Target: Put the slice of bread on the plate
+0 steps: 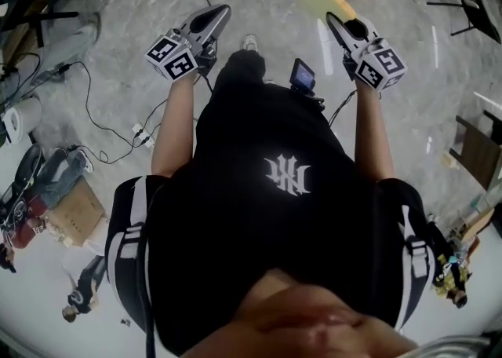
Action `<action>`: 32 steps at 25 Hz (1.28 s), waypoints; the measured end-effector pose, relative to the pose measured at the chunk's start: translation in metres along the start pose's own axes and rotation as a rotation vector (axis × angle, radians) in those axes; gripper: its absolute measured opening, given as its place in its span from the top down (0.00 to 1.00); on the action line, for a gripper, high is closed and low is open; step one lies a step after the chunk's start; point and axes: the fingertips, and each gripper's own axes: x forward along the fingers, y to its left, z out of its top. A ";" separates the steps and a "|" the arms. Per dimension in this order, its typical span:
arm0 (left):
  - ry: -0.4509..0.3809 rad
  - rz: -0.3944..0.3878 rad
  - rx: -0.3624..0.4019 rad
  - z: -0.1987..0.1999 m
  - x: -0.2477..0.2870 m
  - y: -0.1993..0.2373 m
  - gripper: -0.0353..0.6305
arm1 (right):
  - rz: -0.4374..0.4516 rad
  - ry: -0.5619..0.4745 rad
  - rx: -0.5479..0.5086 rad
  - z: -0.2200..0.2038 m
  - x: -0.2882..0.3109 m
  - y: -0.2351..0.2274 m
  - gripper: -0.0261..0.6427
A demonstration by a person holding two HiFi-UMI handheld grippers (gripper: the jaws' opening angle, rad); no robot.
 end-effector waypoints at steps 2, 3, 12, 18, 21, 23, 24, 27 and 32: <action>-0.007 -0.011 0.009 0.020 0.008 0.024 0.94 | -0.009 -0.006 -0.011 0.019 0.023 -0.012 0.82; -0.011 -0.015 0.013 0.030 0.010 0.039 0.94 | -0.011 -0.008 -0.018 0.027 0.037 -0.017 0.82; -0.078 -0.048 -0.017 0.078 0.033 0.137 0.94 | -0.032 0.023 -0.085 0.090 0.127 -0.049 0.82; -0.102 -0.053 -0.102 0.071 0.038 0.155 0.94 | -0.025 0.030 -0.063 0.094 0.162 -0.071 0.82; -0.090 -0.043 -0.106 0.072 0.044 0.167 0.94 | 0.001 0.026 -0.061 0.097 0.186 -0.080 0.82; -0.094 -0.022 -0.107 0.080 0.051 0.183 0.94 | 0.022 0.022 -0.057 0.101 0.204 -0.088 0.82; -0.095 -0.013 -0.104 0.085 0.056 0.192 0.94 | 0.030 0.018 -0.056 0.104 0.212 -0.095 0.82; -0.077 0.000 -0.069 0.102 0.077 0.215 0.94 | 0.038 0.003 -0.049 0.115 0.233 -0.126 0.82; -0.043 0.033 -0.035 0.137 0.109 0.264 0.94 | 0.050 -0.021 -0.025 0.134 0.279 -0.176 0.82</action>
